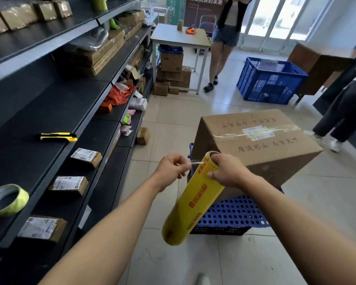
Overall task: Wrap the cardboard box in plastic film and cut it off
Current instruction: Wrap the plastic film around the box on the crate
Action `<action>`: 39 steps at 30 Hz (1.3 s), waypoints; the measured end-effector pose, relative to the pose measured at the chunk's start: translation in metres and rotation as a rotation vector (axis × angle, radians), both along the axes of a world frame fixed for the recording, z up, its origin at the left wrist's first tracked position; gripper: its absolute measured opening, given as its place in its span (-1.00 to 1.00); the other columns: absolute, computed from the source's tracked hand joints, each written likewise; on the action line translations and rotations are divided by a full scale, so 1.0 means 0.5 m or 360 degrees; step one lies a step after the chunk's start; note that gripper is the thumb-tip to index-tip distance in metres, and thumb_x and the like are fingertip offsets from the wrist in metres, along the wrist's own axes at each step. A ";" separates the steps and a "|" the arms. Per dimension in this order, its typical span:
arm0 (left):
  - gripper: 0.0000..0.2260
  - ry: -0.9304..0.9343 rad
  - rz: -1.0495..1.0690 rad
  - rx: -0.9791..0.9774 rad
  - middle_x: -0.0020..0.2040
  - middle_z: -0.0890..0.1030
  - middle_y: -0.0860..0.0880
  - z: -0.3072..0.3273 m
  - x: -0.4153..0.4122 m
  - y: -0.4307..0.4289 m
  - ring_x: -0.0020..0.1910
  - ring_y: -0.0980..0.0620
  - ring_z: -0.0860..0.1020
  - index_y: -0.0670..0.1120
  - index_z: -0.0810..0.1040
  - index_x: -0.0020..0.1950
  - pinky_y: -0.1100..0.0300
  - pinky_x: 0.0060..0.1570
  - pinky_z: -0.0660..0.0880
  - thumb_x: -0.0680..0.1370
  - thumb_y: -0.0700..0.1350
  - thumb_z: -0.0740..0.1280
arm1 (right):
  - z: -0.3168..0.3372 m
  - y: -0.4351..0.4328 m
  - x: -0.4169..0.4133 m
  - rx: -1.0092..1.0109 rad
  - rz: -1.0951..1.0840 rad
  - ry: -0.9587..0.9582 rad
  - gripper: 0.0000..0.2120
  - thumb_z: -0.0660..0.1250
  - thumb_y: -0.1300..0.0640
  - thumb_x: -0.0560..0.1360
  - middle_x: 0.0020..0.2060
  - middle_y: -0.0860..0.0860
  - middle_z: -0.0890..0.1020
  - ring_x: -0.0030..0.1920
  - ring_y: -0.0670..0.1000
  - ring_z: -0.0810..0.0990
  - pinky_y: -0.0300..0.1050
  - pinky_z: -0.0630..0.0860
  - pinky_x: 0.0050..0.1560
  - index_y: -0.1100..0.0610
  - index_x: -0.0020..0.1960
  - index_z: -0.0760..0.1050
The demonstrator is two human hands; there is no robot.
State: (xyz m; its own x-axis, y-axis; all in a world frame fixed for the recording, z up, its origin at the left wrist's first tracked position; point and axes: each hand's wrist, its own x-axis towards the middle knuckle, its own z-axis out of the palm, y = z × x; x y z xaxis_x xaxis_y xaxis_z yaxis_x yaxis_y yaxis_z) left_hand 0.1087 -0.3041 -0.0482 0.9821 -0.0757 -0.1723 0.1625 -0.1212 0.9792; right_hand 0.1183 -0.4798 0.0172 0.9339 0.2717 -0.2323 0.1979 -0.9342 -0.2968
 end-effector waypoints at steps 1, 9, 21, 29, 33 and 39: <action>-0.90 0.0004 -0.0054 0.0009 -0.32 0.49 -0.02 -0.003 0.002 -0.005 -0.34 0.08 0.45 -0.12 0.52 -0.16 0.29 -0.34 0.43 0.54 -0.25 0.33 | -0.005 -0.003 -0.001 -0.0068 -0.0024 -0.0036 -0.87 0.35 0.08 0.46 -0.07 0.04 0.61 -0.05 0.08 0.57 0.01 0.53 0.01 0.10 -0.04 0.49; -0.89 0.0037 -0.0144 0.0199 -0.32 0.52 0.01 -0.021 0.027 -0.057 -0.34 0.12 0.46 -0.08 0.54 -0.20 0.35 -0.34 0.43 0.52 -0.21 0.37 | -0.031 -0.046 -0.011 -0.0220 -0.0147 0.0133 -0.82 0.27 0.02 0.53 -0.10 0.04 0.50 -0.11 0.07 0.50 -0.07 0.48 -0.14 0.14 -0.01 0.45; -0.84 0.0161 0.0198 -0.0100 -0.27 0.55 -0.08 -0.081 0.105 -0.122 -0.30 0.03 0.54 -0.14 0.48 -0.19 0.23 -0.22 0.58 0.57 -0.31 0.27 | -0.066 -0.075 0.049 -0.0335 -0.0394 0.0235 -0.72 0.25 0.00 0.57 -0.03 0.13 0.58 -0.06 0.14 0.56 -0.07 0.48 -0.14 0.21 0.10 0.49; -0.86 0.0197 0.0212 -0.0135 -0.25 0.55 -0.07 -0.118 0.174 -0.128 -0.23 0.01 0.54 -0.13 0.54 -0.21 0.09 -0.04 0.59 0.53 -0.30 0.33 | -0.106 -0.069 0.095 -0.0094 -0.0778 0.0268 -0.80 0.32 0.01 0.53 -0.10 0.08 0.53 0.00 0.15 0.56 -0.07 0.43 -0.17 0.15 -0.04 0.43; -0.91 0.0251 0.0109 -0.0168 -0.27 0.52 -0.07 -0.122 0.224 -0.122 -0.26 0.03 0.52 -0.17 0.55 -0.16 0.14 -0.11 0.55 0.54 -0.29 0.33 | -0.113 -0.054 0.123 -0.0021 -0.0994 0.0272 -0.76 0.33 -0.02 0.52 -0.02 0.12 0.59 0.01 0.15 0.57 -0.05 0.47 -0.12 0.17 -0.03 0.48; -0.89 0.0399 -0.0011 -0.0185 -0.26 0.50 -0.09 -0.142 0.297 -0.125 -0.34 0.01 0.53 -0.13 0.53 -0.18 0.15 -0.28 0.61 0.56 -0.23 0.32 | -0.137 -0.024 0.117 0.0032 -0.1282 0.0110 -0.83 0.27 0.10 0.56 -0.03 0.17 0.58 0.03 0.22 0.55 -0.06 0.40 -0.13 0.15 -0.18 0.42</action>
State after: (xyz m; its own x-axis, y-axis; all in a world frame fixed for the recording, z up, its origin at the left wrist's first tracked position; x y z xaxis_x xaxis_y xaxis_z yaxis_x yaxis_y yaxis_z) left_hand 0.2570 -0.3667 -0.1194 0.9093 -0.1160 -0.3997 0.4011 -0.0122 0.9160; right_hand 0.1769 -0.4920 -0.0512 0.8284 -0.4736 -0.2990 -0.5529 -0.7766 -0.3019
